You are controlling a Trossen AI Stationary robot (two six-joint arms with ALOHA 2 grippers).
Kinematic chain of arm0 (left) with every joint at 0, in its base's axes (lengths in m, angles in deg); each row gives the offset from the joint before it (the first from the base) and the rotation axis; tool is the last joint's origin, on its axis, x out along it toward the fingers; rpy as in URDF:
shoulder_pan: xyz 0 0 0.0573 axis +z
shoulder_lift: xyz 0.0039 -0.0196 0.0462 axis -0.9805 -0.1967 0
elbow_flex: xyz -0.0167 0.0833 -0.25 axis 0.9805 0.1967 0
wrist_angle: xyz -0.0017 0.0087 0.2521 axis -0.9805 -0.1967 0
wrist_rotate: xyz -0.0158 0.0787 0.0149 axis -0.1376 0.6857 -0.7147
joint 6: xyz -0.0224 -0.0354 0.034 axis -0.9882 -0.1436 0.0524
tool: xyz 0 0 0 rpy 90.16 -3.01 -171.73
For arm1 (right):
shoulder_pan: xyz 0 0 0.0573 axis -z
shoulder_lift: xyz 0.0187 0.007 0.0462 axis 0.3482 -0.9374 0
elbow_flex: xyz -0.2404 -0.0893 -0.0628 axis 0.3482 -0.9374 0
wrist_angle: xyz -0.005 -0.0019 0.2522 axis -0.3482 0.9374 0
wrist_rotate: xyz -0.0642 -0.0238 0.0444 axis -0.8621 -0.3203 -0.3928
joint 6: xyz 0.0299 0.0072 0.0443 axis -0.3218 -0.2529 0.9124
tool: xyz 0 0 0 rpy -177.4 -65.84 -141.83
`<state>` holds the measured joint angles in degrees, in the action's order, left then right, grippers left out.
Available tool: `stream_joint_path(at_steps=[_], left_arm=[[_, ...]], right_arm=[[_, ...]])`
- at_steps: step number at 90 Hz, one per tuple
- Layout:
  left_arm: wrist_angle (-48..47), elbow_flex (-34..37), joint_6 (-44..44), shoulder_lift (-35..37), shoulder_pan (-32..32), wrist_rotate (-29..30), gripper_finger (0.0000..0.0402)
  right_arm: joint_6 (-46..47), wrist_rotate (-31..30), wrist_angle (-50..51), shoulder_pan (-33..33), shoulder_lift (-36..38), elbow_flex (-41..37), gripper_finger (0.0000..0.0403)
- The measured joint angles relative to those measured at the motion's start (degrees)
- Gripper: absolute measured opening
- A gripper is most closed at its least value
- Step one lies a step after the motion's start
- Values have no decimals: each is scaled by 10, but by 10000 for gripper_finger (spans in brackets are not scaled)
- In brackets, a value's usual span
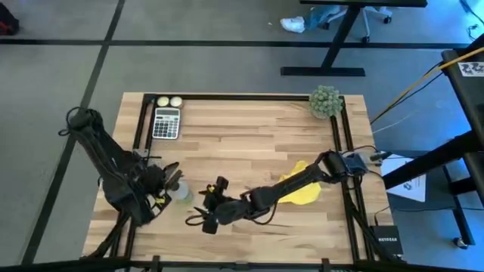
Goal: Apply microfiber cloth
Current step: Spray the black cellphone screen using the white spray bottle
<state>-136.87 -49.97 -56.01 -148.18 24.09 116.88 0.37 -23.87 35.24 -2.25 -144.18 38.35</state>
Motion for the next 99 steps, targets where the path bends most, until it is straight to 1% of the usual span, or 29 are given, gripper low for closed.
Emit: stream_joint_path(at_steps=[11, 17, 32, 45, 54, 60, 66, 77, 84, 90, 99], left_arm=[[69, 23, 1, -25, -5, -1, 8], [107, 35, -2, -37, -11, -14, 8], [189, 59, 2, -54, -15, 6, 8], [291, 81, 39, -54, -15, 37, 8], [332, 91, 61, -54, -7, 49, 8], [363, 97, 75, -54, 0, 54, 8], [383, 102, 94, -54, 7, 56, 8], [426, 108, 128, -54, 17, 55, 8], [428, 108, 133, -54, 17, 55, 8], [427, 108, 132, -54, 17, 54, 8], [433, 107, 136, -54, 17, 55, 8]], right_arm=[[18, 3, 1, 3, -1, -13, 232], [21, 3, -6, 3, -1, -15, 232], [13, 3, -1, 2, -1, -17, 232], [-13, 6, 5, 10, -1, -17, 232], [-18, 10, 4, 9, 0, -17, 232], [-26, 24, 5, 6, 0, -17, 232], [-29, 38, 10, 6, 3, -17, 232], [-30, 41, 41, 7, 17, -15, 232], [-31, 31, 70, 8, 27, -15, 232], [-34, 10, 92, 8, 33, -15, 232], [-48, -10, 108, 11, 37, -15, 232]])
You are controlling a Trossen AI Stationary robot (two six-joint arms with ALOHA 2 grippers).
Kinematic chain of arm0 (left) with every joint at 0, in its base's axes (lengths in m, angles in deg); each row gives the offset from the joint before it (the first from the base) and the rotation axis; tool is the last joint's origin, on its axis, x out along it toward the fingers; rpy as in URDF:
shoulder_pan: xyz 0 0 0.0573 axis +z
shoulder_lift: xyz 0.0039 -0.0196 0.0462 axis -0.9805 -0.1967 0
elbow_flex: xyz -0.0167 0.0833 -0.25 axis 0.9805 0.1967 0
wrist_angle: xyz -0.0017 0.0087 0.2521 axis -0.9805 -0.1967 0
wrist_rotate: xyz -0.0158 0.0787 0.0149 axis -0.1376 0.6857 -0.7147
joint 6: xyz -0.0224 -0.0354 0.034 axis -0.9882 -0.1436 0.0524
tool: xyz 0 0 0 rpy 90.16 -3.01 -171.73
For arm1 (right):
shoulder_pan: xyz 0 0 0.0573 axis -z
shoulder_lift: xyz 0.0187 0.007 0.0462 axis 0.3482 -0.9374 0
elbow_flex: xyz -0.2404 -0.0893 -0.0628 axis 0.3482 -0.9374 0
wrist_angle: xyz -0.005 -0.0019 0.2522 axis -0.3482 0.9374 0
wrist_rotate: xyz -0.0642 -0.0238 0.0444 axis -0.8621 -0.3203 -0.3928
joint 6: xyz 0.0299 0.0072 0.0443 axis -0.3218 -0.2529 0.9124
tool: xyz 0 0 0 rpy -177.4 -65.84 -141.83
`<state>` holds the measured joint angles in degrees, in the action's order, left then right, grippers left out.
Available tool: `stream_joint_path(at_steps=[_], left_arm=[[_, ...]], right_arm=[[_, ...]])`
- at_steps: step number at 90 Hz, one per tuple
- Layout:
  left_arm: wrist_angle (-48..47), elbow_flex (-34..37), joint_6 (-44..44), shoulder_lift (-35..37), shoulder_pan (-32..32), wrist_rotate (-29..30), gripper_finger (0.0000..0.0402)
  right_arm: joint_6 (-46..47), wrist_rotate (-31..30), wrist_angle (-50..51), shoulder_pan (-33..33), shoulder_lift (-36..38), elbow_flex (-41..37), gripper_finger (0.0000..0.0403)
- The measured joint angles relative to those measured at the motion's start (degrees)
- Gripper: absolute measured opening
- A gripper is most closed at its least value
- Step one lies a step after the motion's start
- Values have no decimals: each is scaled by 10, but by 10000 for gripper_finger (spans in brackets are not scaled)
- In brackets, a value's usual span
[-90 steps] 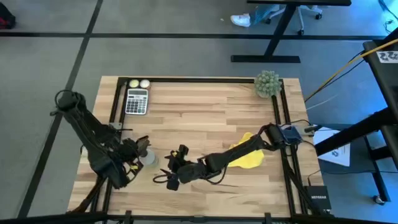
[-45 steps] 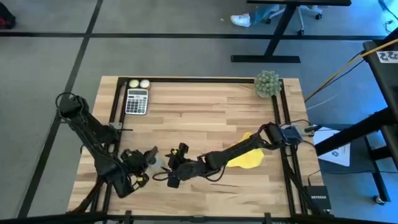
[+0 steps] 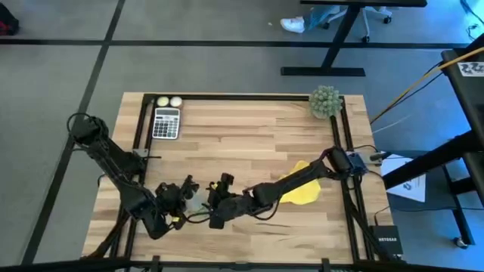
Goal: Apply microfiber cloth
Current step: Spray the black cellphone screen using the white spray bottle
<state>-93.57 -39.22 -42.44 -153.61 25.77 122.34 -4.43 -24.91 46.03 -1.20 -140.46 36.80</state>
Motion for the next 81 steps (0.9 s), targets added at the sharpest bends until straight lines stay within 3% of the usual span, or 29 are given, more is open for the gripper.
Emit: stream_joint_path(at_steps=[38, 45, 57, 73, 81], left_arm=[[0, -2, 15, 3, -1, 0, 8], [1, -3, 8, 5, -9, -11, 8], [17, -15, -32, 6, -51, -15, 8], [36, -15, -135, -10, -107, 13, 8], [75, -15, -143, -33, -111, 34, 8]], right_arm=[[2, 19, 68, 2, 22, 1, 232], [1, 26, 121, 3, 30, -1, 232], [21, 33, 196, -1, 45, -1, 232], [27, 72, 168, -6, 36, -1, 232], [29, 97, 144, -9, 25, -2, 232]])
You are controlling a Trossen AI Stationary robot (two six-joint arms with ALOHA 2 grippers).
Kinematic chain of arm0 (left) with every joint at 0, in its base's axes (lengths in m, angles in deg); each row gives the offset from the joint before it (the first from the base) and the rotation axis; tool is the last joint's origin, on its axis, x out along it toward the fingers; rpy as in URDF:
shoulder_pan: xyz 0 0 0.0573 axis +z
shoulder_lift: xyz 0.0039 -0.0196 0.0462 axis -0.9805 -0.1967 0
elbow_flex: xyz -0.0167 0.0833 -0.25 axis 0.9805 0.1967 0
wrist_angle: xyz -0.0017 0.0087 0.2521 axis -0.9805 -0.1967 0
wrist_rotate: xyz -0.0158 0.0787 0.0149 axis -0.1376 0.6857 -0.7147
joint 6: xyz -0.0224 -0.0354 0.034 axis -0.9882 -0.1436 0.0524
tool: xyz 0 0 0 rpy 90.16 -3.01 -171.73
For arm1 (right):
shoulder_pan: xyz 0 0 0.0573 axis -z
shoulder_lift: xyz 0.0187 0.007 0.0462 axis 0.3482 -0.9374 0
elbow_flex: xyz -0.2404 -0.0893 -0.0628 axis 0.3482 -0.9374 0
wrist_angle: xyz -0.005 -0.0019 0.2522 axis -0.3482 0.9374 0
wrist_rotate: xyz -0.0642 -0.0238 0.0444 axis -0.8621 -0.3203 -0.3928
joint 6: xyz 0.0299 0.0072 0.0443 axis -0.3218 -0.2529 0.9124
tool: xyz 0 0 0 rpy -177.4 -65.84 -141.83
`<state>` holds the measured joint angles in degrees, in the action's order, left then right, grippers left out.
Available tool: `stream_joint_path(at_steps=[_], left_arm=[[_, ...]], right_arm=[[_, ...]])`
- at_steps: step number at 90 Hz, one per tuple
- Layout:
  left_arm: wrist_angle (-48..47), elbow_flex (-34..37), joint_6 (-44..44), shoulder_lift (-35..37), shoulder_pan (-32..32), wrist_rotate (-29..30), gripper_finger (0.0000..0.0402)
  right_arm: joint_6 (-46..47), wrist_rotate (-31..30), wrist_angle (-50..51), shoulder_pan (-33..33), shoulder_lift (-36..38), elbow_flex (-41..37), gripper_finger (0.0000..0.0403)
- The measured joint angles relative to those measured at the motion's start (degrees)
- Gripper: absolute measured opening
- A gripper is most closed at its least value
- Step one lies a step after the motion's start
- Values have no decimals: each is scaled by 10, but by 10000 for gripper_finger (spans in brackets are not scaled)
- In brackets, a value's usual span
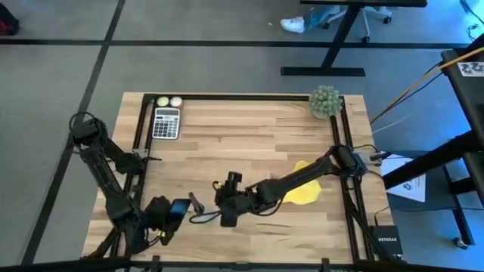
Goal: Apply microfiber cloth
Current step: Spray the black cellphone screen using the white spray bottle
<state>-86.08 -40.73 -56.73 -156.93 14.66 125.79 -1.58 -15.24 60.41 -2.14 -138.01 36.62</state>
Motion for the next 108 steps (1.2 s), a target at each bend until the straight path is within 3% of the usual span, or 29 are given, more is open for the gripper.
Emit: stream_joint_path(at_steps=[9, 23, 86, 108], left_arm=[[50, 0, 12, -33, 9, 2, 8], [51, 0, 1, -58, 27, 7, 8], [37, 0, 65, -58, 109, 29, 8], [30, 0, 81, -46, 103, 20, 8]], right_arm=[[0, 9, -29, -3, -13, 1, 232], [18, 16, -38, -4, -21, 0, 232], [57, 28, -68, -8, -21, 1, 232], [54, 30, -32, -8, -14, 1, 232]])
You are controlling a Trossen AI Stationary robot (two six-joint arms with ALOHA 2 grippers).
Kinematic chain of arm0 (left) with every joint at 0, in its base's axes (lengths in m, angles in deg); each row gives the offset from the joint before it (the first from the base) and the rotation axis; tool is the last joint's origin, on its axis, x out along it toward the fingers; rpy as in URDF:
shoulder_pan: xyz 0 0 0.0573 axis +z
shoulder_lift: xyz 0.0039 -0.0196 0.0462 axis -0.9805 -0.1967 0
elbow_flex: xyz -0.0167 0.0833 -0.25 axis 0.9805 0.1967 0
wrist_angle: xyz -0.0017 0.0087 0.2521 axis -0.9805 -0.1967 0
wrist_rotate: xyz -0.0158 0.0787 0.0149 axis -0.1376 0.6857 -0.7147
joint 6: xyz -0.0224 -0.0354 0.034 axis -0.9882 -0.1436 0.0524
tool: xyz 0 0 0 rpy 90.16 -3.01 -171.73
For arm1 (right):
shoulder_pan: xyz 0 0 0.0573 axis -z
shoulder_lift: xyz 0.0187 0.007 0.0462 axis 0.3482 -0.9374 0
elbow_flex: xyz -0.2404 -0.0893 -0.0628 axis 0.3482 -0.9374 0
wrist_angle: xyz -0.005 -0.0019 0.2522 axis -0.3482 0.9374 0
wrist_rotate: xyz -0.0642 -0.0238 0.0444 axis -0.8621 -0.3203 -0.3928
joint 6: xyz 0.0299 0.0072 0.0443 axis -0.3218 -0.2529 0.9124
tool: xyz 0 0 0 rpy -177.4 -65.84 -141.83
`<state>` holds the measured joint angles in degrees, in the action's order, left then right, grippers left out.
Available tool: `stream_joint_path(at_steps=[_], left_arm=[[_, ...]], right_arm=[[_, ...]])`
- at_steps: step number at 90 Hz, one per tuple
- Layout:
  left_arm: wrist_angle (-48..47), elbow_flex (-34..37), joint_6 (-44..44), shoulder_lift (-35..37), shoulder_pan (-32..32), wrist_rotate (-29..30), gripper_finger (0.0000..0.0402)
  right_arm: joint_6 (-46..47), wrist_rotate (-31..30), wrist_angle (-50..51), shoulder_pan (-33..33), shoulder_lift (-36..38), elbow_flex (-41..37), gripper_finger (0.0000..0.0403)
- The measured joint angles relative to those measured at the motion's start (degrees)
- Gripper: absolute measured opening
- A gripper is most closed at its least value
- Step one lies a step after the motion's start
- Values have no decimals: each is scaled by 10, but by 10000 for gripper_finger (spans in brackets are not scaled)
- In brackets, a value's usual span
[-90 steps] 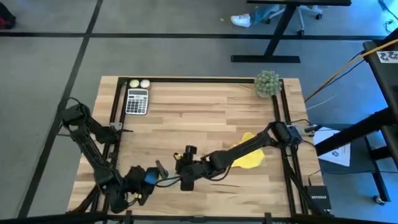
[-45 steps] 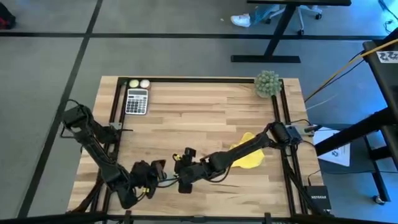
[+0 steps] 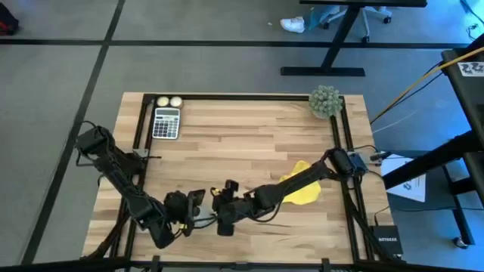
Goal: Apply microfiber cloth
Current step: Spray the black cellphone screen using the white spray bottle
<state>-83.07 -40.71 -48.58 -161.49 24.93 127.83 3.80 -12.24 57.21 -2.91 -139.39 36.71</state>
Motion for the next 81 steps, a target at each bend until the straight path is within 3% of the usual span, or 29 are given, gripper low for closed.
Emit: stream_joint_path(at_steps=[43, 59, 81], left_arm=[[-72, 0, -31, 67, -50, 21, 8], [-39, 0, -57, 65, -79, 66, 8], [-40, 5, -86, 61, -84, 132, 8]], right_arm=[[-18, 9, 61, 0, 69, 2, 232], [-10, -34, 31, 1, 27, 0, 232], [1, -15, -38, 0, -11, 0, 232]])
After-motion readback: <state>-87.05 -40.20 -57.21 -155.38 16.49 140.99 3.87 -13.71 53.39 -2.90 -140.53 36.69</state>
